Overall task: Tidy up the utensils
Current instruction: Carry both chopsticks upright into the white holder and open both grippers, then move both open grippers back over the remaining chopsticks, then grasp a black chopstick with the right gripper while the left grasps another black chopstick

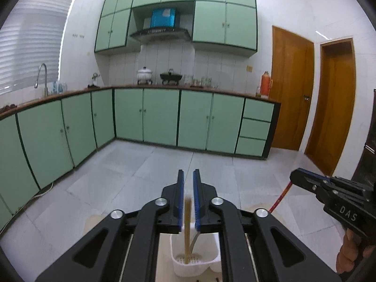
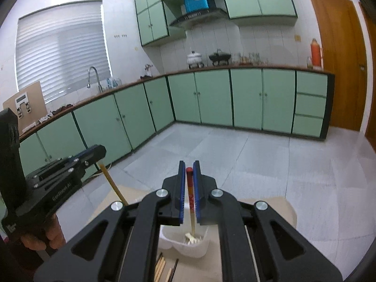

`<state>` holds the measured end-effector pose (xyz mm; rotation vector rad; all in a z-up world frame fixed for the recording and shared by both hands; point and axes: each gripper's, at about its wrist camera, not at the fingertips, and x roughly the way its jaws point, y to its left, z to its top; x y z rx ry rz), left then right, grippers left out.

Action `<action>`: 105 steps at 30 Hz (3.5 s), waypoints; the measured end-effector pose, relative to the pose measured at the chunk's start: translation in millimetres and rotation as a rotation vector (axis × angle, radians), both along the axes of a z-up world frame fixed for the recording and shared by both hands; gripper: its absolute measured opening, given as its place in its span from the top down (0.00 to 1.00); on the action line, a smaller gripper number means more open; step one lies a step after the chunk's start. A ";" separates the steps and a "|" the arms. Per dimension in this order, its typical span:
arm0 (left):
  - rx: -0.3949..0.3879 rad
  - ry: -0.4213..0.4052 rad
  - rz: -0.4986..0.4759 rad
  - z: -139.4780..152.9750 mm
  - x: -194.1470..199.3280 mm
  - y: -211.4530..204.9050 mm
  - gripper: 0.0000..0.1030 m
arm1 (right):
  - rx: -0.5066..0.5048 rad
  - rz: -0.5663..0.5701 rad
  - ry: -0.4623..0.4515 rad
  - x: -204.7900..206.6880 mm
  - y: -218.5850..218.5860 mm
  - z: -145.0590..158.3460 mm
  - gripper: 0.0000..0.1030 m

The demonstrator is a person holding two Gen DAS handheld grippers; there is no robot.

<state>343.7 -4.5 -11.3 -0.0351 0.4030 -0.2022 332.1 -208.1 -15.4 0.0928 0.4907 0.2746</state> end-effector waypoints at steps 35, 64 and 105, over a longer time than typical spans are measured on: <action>0.049 0.186 0.102 -112.7 -190.9 38.1 0.25 | -0.041 -0.156 0.034 -202.8 -3.4 -108.8 0.09; 0.095 0.369 0.061 -185.6 -222.8 22.9 0.30 | -0.141 -0.058 0.272 -237.2 49.2 -199.2 0.49; 0.080 0.441 0.028 -198.7 -227.0 12.6 0.30 | -0.139 -0.080 0.306 -235.5 35.6 -205.3 0.94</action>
